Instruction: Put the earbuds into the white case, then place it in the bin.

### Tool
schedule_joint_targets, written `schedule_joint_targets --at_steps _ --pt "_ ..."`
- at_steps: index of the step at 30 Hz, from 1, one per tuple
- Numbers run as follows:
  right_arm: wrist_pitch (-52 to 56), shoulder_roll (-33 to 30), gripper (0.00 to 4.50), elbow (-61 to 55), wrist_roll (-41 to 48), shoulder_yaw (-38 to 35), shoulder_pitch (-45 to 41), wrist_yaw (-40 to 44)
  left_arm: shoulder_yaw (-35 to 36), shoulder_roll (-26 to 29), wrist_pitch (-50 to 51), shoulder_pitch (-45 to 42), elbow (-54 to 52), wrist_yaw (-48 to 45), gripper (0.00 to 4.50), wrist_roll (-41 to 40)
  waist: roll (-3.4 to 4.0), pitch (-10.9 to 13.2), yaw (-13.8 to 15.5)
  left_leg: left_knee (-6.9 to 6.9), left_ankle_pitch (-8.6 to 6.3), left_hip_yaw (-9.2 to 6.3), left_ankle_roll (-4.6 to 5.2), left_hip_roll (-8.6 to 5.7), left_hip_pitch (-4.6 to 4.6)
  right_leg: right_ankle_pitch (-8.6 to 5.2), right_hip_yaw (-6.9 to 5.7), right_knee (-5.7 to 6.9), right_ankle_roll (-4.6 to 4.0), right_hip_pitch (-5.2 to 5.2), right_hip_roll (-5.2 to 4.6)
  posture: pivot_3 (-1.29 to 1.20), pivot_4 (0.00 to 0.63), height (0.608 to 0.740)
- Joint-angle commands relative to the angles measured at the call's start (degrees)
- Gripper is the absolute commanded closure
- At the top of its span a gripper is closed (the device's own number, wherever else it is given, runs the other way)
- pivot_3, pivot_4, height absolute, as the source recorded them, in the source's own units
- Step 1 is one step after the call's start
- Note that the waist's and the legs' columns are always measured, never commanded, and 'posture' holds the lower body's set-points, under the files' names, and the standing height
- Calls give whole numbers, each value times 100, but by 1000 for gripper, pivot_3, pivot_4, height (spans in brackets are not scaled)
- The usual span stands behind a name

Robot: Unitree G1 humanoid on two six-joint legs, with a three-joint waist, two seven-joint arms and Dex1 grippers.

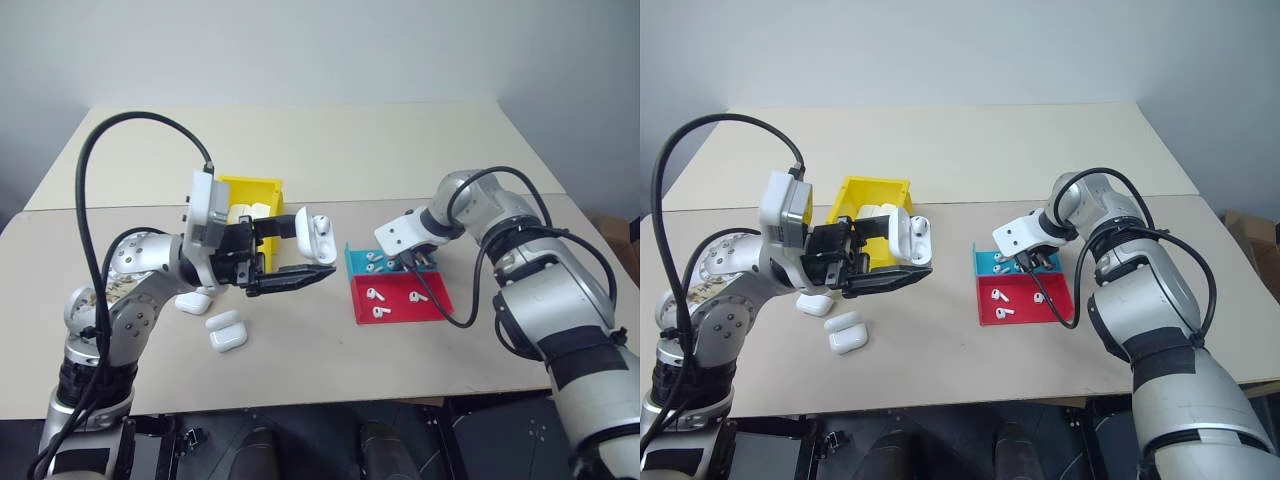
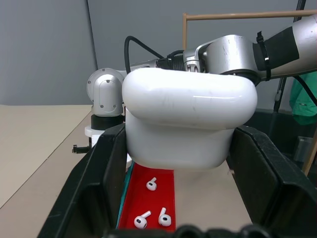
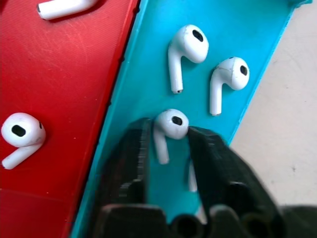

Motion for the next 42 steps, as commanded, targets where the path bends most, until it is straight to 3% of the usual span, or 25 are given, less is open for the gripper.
schedule_joint_targets --at_steps 1,10,18,22,25,29,33,42 --pt "25 -9 3868 27 -36 -30 32 -45 178 88 -29 9 -217 31 1654 -111 0 0 1 0 0 0 0 0 1 0 0 0 0 1 0 0 150 740" --pt "368 -107 3868 2 303 -367 -31 116 106 97 -81 -75 -83 -51 1654 -112 0 0 4 0 -1 0 1 0 1 0 1 2 0 0 0 0 150 740" --pt "1504 -625 3868 -577 1646 -1534 -103 1426 -16 12 -124 -315 242 -403 1654 -114 1 1 25 -1 -1 0 1 0 -4 0 -1 -5 0 -1 -1 0 150 740" --pt "3070 -1229 3868 -2381 3323 -1647 470 1550 -68 -68 -123 -457 402 -542 1654 -103 1 1 25 -3 -2 -1 3 0 -3 0 -1 -2 0 -1 0 0 150 740" --pt "4752 -1680 3868 -4415 4579 -2417 1280 1487 -109 -136 -100 -543 471 -574 1654 -104 1 1 83 -3 -4 -6 7 0 -9 0 -4 -5 0 -3 -1 0 150 740" --pt "6467 -1867 3868 -6609 6023 -3670 2438 531 -149 -235 -88 -627 528 -562 1654 -96 1 1 158 0 -6 -6 11 0 -8 0 -4 -1 0 -2 0 0 150 740" --pt "7922 -1379 3868 -8647 7913 -5166 3542 -1260 -239 -407 -47 -814 651 -502 1654 -92 1 1 219 1 -9 -10 16 -1 -5 0 -6 -6 0 5 0 0 150 740" --pt "8375 -907 3868 -10397 9627 -5293 4072 -3414 -452 -773 52 -1201 883 -368 1654 -32 0 1 198 3 -11 -11 20 -3 -7 0 -1 -7 0 3 0 0 150 740"
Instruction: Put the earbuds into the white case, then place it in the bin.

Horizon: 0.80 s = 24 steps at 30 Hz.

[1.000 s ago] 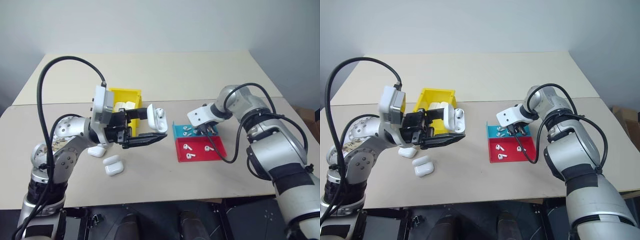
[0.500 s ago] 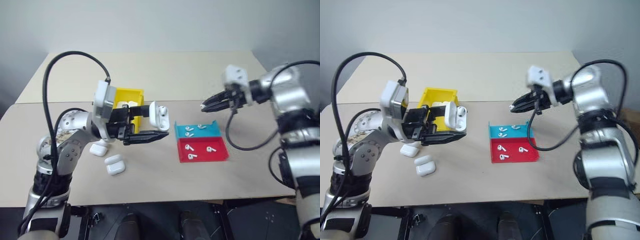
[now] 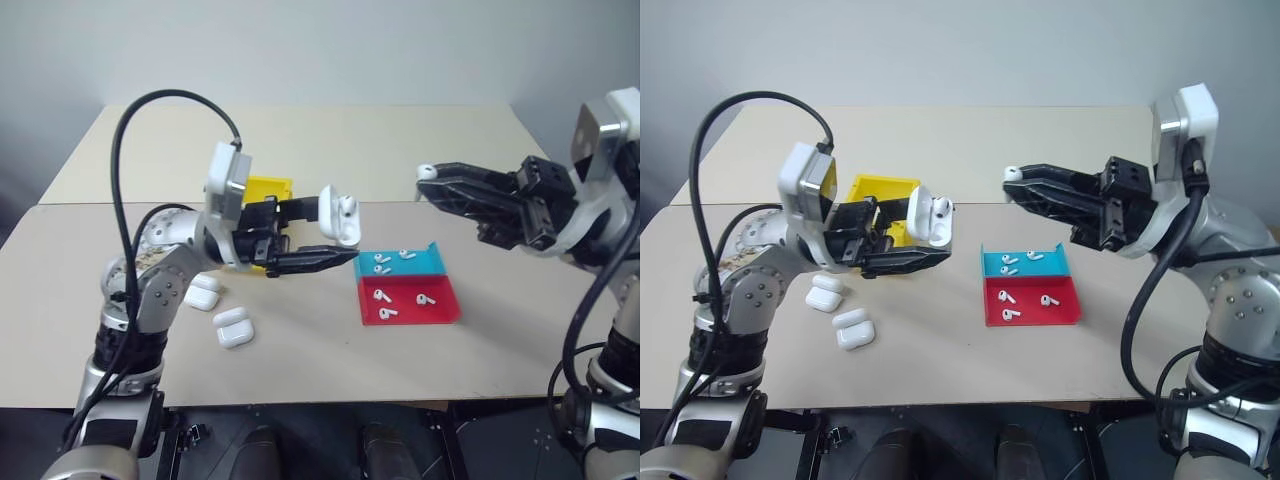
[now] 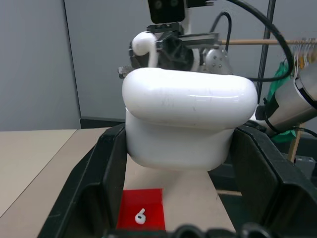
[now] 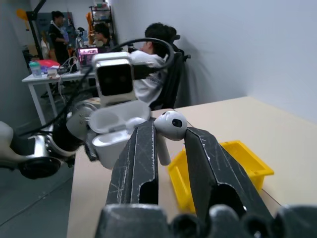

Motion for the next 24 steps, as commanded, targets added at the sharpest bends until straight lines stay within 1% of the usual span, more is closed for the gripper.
schedule_joint_targets --at_steps 1,4,7,14,24 --pt "-18 102 3868 -548 666 -2 10 -720 -22 -78 30 -211 -6 69 1654 18 0 0 -1 0 0 -1 0 0 0 0 0 0 0 0 0 0 150 740" --pt "-122 102 3868 -766 889 180 -9 -1048 -40 -118 32 -218 3 82 1654 34 0 0 -3 0 0 -2 1 0 -1 0 -1 0 0 0 0 0 150 740" --pt "-211 66 3868 -839 957 347 -42 -1192 -67 -144 24 -180 -29 96 1654 57 0 0 -2 0 -1 -3 2 0 -2 0 -1 0 0 0 0 0 150 740" --pt "-343 -60 3868 -879 785 687 21 -1228 -38 -145 60 -106 -113 134 1654 41 0 0 -2 0 -1 -4 3 0 -3 0 -2 -2 0 0 0 0 150 740" --pt "-506 -142 3868 -956 618 950 144 -1310 -41 -179 90 -113 -139 170 1654 51 0 0 0 0 -1 -5 3 0 -3 0 -2 -5 0 -1 0 0 150 740"
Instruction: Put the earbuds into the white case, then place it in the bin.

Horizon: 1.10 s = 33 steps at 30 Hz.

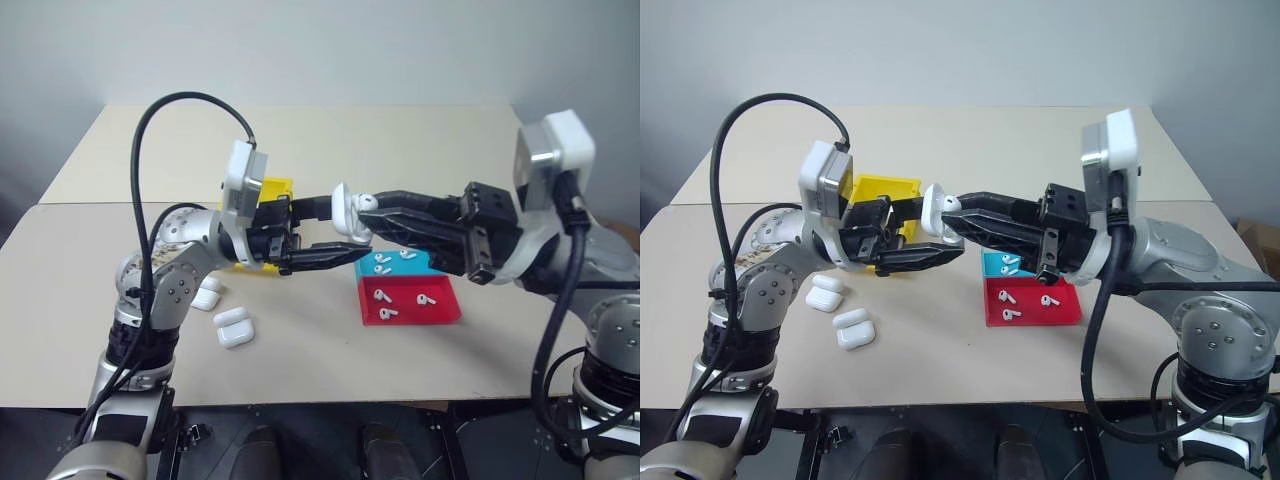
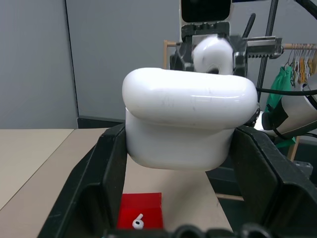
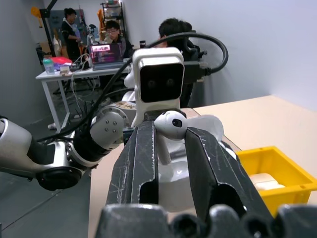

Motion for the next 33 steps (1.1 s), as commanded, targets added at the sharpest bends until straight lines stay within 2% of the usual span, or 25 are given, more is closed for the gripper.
schedule_joint_targets --at_steps 1,10,11,12,19,28,31,33 --pt "-217 -80 3868 -215 -52 -22 -3 -66 28 -27 -26 -38 -197 18 1654 -35 0 0 0 0 0 0 0 0 0 0 0 0 0 0 0 0 150 740" --pt "-247 -107 3868 -300 -224 52 39 -135 22 -63 -7 -50 -229 65 1654 -48 0 0 1 0 0 0 0 0 0 0 0 -2 0 0 0 0 150 740" --pt "-249 -113 3134 -301 -243 58 43 -146 22 -66 -9 -51 -226 68 1654 -50 0 0 0 0 0 0 0 0 0 0 0 -2 0 0 0 0 150 740" --pt "-249 -129 2920 -318 -246 57 51 -152 24 -67 -7 -51 -233 77 1654 -53 0 0 1 0 0 0 0 0 0 0 0 -2 0 0 0 0 150 740" --pt "-400 -344 565 -219 -326 -4 196 136 38 -58 -6 -66 -235 102 1654 -57 0 0 1 0 0 -1 1 0 -1 0 0 -5 0 0 0 0 150 740" --pt "-490 -704 565 -262 106 -468 444 377 48 -72 -40 -52 -155 25 1654 5 -1 0 4 0 -1 -1 1 0 -1 0 0 -6 0 0 0 0 150 740" --pt "-456 -888 1190 -183 221 -556 434 558 29 -103 -70 -52 -125 -4 1654 35 -1 0 2 0 -1 -1 1 0 0 0 0 -9 0 0 0 0 150 740" --pt "-487 -990 1896 -122 218 -571 408 725 11 -132 -88 -58 -113 -13 1654 61 -1 0 2 0 -1 -1 1 0 1 0 0 -17 0 1 0 0 150 740"
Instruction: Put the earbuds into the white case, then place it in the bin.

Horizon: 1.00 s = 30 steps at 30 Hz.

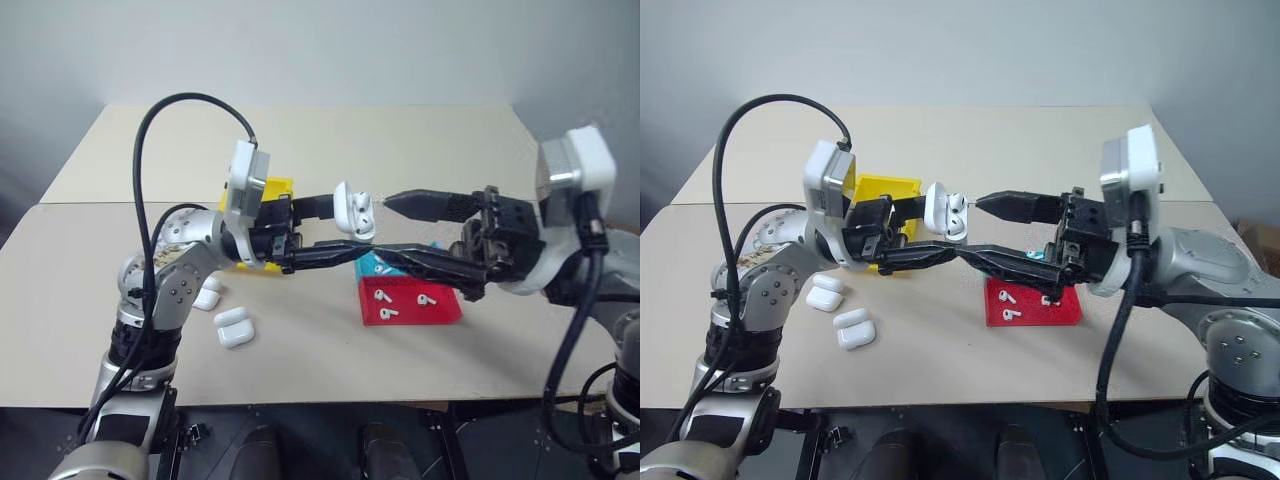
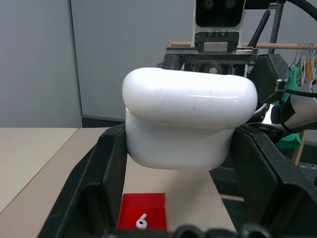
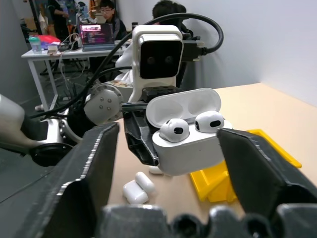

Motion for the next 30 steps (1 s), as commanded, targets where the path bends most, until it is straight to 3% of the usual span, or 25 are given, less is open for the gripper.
schedule_joint_targets --at_steps 1,7,8,13,19,25,30 --pt "-187 -160 2239 22 138 -245 -63 257 1 -55 -103 -61 -107 -46 1654 -16 0 0 1 0 0 0 0 0 0 0 0 -1 0 0 0 0 150 740" --pt "-305 -455 4383 507 -144 -213 -532 664 -77 -93 -101 -79 -77 -20 1654 137 0 0 2 0 0 0 0 0 0 0 0 -6 0 1 0 0 150 740" --pt "-342 -556 4474 651 -304 -124 -724 824 -133 -96 -85 -95 -68 21 1654 212 0 0 1 0 0 1 0 -1 -1 0 0 -6 0 0 0 0 150 740" --pt "-727 -902 4474 1430 -1566 913 -2143 1818 -443 -228 -85 -196 -6 256 1654 608 0 0 -8 -1 0 3 1 -1 1 0 2 -10 0 -1 1 0 150 740" --pt "-1462 -588 4474 2199 -3039 2236 -3505 2915 -521 -382 -144 -325 186 297 1654 757 1 0 -12 -2 -1 9 2 0 -3 0 5 -12 0 -10 0 0 150 740" --pt "-2135 -211 4474 2500 -3941 2896 -3954 3715 -507 -434 -178 -369 252 295 1654 824 1 0 7 -1 -1 6 2 0 -9 0 0 -17 0 -10 -1 0 150 740" --pt "-2543 -321 4474 2632 -4510 3004 -3803 4084 -427 -390 -163 -341 207 298 1654 801 1 0 23 1 -1 4 2 -1 -12 1 -4 -17 0 -9 -2 0 150 740"
